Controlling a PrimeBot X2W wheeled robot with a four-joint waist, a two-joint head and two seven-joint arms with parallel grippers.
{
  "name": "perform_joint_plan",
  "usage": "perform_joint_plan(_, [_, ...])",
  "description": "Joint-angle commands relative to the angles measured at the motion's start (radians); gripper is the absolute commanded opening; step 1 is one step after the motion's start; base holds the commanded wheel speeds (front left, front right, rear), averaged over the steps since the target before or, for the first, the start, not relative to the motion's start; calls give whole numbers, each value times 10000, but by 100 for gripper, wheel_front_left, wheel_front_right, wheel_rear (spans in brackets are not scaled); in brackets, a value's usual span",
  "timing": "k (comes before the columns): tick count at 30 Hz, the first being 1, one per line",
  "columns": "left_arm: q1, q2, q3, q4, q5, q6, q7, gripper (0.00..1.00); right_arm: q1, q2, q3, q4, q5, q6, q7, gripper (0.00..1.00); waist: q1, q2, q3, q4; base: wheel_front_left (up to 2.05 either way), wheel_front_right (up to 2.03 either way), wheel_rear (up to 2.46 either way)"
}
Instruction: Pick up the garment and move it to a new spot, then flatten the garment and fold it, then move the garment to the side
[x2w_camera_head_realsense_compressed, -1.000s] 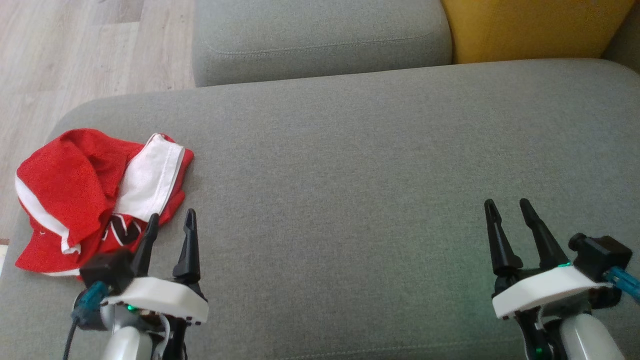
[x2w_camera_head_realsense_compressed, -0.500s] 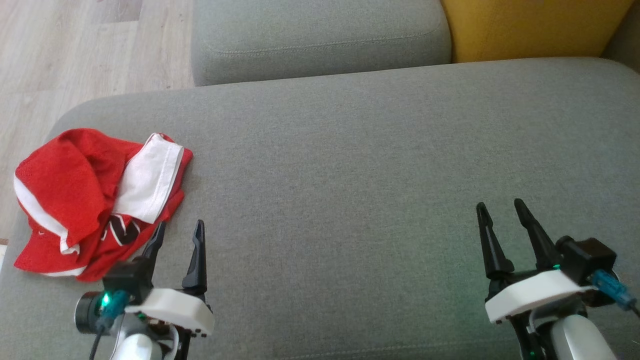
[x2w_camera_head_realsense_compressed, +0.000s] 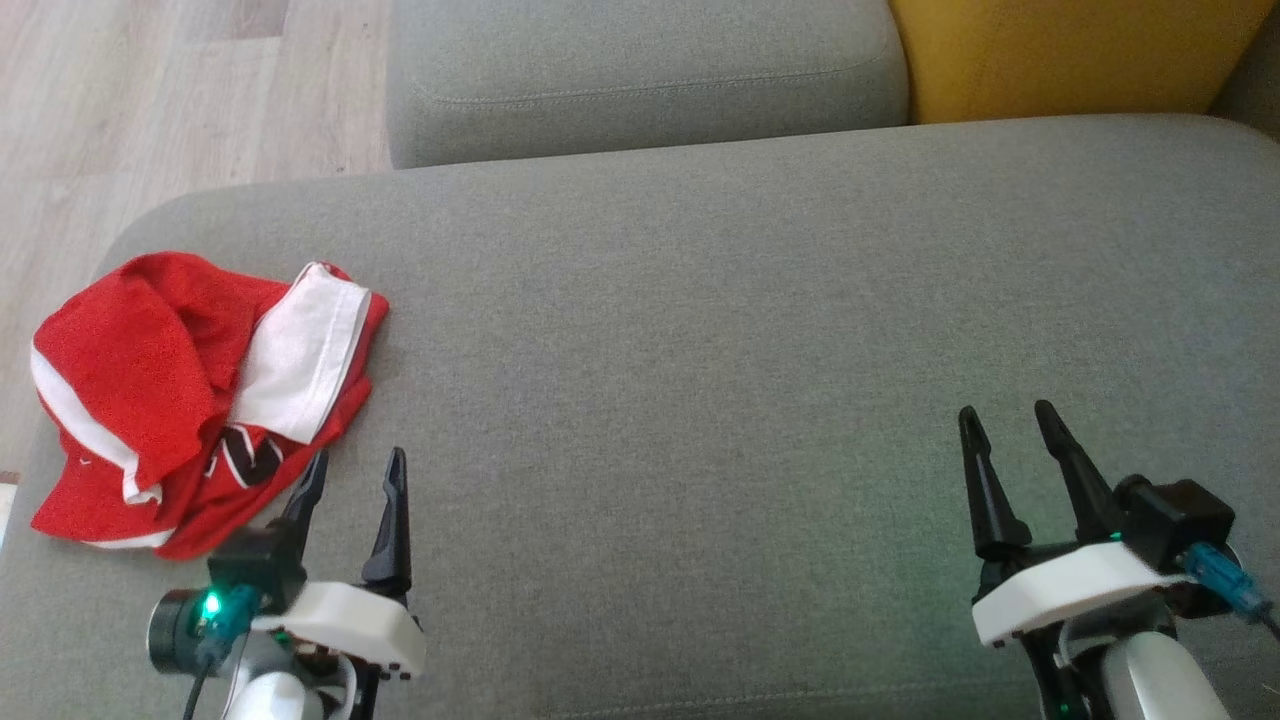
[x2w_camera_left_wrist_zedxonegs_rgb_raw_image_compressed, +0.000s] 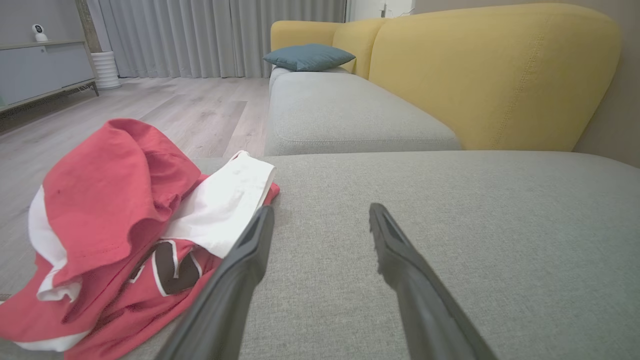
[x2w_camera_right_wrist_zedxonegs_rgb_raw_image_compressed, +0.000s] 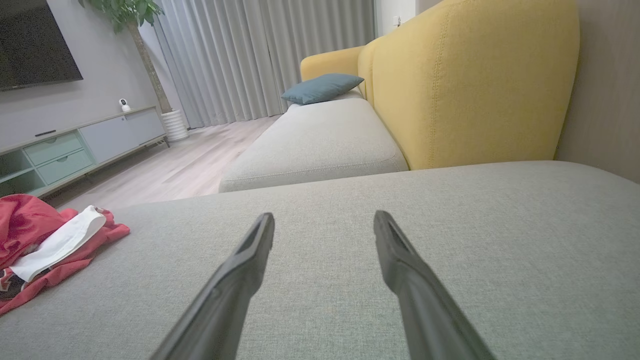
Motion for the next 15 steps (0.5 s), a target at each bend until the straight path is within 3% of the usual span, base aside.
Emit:
perform_joint_plan(1, [-401,91,417,-272,-32,44,-124,100,-213,7,169,-306,-73,77,-132,100,0,0,7,-6,0,0,0])
perform_joint_plan(15, [-476,150,430,-269,99,86,-124,100,-245,14,156,-285,-214,77,-128,100,0,0,50,66,0,0,0])
